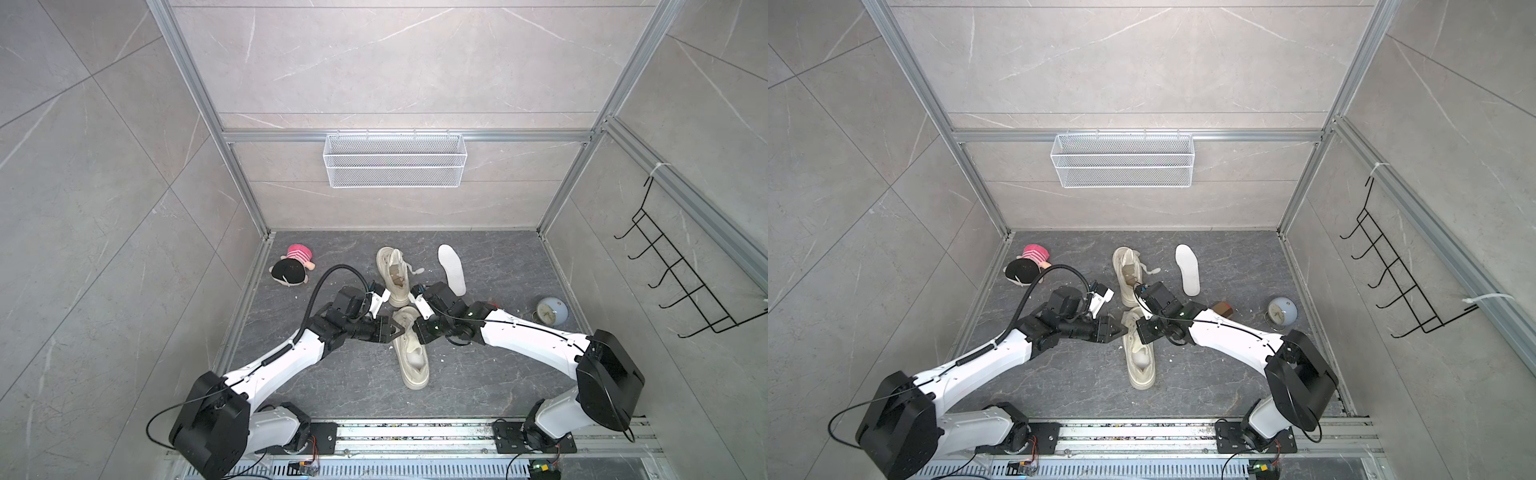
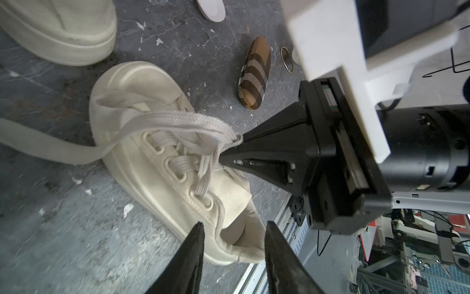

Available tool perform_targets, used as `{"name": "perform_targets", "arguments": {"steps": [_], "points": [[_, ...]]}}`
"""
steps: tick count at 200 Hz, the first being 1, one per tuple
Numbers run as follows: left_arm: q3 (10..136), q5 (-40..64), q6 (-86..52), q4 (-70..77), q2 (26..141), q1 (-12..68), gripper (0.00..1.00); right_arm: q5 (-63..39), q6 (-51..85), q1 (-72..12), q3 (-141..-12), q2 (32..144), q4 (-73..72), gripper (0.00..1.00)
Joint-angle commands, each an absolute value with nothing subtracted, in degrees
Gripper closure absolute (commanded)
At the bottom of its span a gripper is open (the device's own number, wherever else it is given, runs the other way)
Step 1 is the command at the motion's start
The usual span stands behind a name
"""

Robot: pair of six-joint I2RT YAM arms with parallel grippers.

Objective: Remove the insole from the shoe
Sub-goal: Untie the shoelace on the shoe.

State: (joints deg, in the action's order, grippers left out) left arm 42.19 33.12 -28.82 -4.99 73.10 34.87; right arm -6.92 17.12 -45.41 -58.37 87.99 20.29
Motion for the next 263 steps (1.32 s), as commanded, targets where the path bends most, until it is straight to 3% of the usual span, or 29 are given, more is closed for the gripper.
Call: {"name": "perform_targets", "arguments": {"steps": [1,107,130,161,215,263], "points": [[43.0,34.2,-29.6,3.1,75.7,35.8,0.58,-7.4,18.3,-45.3,-57.7,87.0,21.1,1.00],[43.7,30.8,-29.1,9.6,85.7,37.6,0.62,-8.5,19.2,-45.3,-57.2,87.5,20.5,1.00],[43.7,30.2,-29.1,10.3,86.4,37.8,0.73,-8.5,19.2,-45.3,-57.1,87.4,20.6,1.00],[42.9,27.6,-28.5,10.2,84.9,37.8,0.99,-5.1,19.5,-45.3,-56.9,86.3,23.1,0.99],[39.2,24.4,-26.4,9.4,77.8,37.8,1.00,2.1,21.6,-44.8,-53.6,81.1,27.0,0.75],[38.1,25.4,-27.0,11.2,75.6,37.9,1.00,-5.3,20.8,-44.8,-51.1,78.2,20.3,0.44]]}}
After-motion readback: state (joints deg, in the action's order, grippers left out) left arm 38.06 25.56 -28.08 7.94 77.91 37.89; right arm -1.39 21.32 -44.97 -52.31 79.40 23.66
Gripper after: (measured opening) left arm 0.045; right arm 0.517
